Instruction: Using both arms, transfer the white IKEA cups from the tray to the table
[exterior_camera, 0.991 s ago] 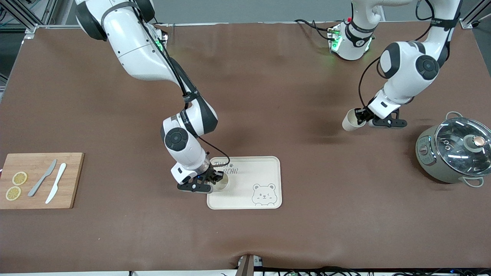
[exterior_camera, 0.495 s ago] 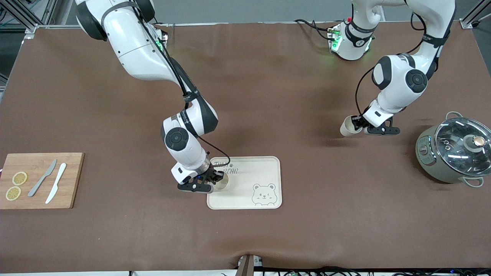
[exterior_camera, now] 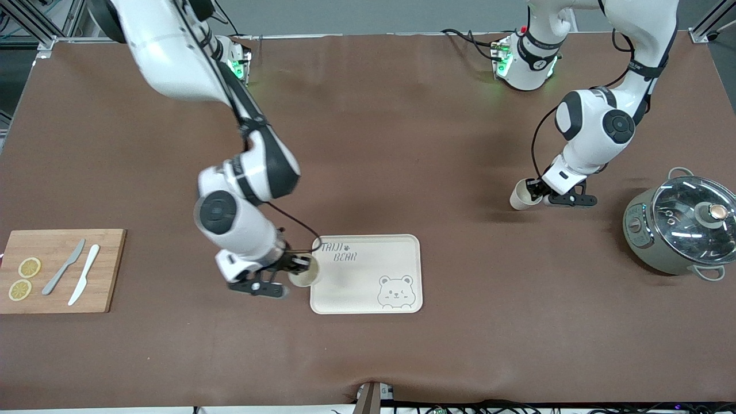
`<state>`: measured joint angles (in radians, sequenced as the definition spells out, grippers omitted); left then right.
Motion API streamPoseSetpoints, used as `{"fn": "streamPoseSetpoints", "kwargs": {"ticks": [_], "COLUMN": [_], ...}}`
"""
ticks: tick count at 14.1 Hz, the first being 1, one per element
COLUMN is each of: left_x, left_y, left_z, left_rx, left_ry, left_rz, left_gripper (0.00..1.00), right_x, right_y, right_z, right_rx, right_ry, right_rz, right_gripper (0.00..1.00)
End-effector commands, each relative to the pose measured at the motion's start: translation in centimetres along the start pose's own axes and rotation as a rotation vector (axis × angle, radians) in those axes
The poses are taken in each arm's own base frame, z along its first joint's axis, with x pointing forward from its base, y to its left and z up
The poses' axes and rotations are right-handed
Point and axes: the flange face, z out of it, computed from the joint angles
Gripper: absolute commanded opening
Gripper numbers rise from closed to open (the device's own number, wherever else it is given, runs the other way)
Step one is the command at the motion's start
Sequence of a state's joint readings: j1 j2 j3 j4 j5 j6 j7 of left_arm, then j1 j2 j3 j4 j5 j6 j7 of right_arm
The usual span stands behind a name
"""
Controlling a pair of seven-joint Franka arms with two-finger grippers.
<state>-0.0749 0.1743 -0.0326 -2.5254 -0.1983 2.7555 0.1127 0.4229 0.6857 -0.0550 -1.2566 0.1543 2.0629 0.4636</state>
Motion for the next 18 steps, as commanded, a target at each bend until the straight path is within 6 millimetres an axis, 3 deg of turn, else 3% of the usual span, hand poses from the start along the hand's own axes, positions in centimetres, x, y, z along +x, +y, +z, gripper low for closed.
{"fn": "streamPoseSetpoints", "kwargs": {"ticks": [1, 2, 3, 5, 8, 10, 13, 15, 18], "left_x": [0.6, 0.7, 0.8, 1.2, 2.6, 5.9, 12.6, 16.5, 18.9], "left_y": [0.3, 0.5, 0.7, 0.9, 1.4, 0.4, 2.1, 3.0, 3.3], "left_z": [0.5, 0.5, -0.2, -3.6, -10.9, -15.7, -20.7, -24.1, -30.1], "left_rx": [-0.004, -0.004, -0.004, -0.013, -0.051, 0.009, 0.017, 0.015, 0.117], "left_ry": [0.01, 0.013, 0.024, 0.037, -0.073, -0.123, -0.05, -0.041, -0.027], "left_rz": [0.027, 0.039, 0.052, 0.058, 0.071, 0.081, -0.006, -0.051, 0.001], "left_gripper": [0.42, 0.99, 1.0, 1.0, 1.0, 1.0, 1.0, 1.0, 1.0], "right_x": [2.0, 2.9, 3.7, 5.4, 7.0, 7.4, 7.4, 6.6, 5.4], "right_y": [5.5, 8.0, 10.5, 15.6, 22.2, 25.2, 28.9, 31.1, 35.0], "right_z": [-5.2, -6.1, -6.6, -7.6, -7.9, -7.1, -5.1, -2.3, 1.4], "right_rx": [0.017, 0.01, 0.003, -0.001, -0.005, -0.008, -0.01, -0.015, -0.021], "right_ry": [-0.016, -0.022, -0.034, -0.031, -0.033, -0.05, -0.058, -0.059, -0.036], "right_rz": [-0.076, -0.117, -0.165, -0.254, -0.356, -0.404, -0.455, -0.46, -0.519], "right_gripper": [0.0, 0.0, 0.0, 0.0, 0.0, 0.0, 0.0, 0.0, 0.0]}}
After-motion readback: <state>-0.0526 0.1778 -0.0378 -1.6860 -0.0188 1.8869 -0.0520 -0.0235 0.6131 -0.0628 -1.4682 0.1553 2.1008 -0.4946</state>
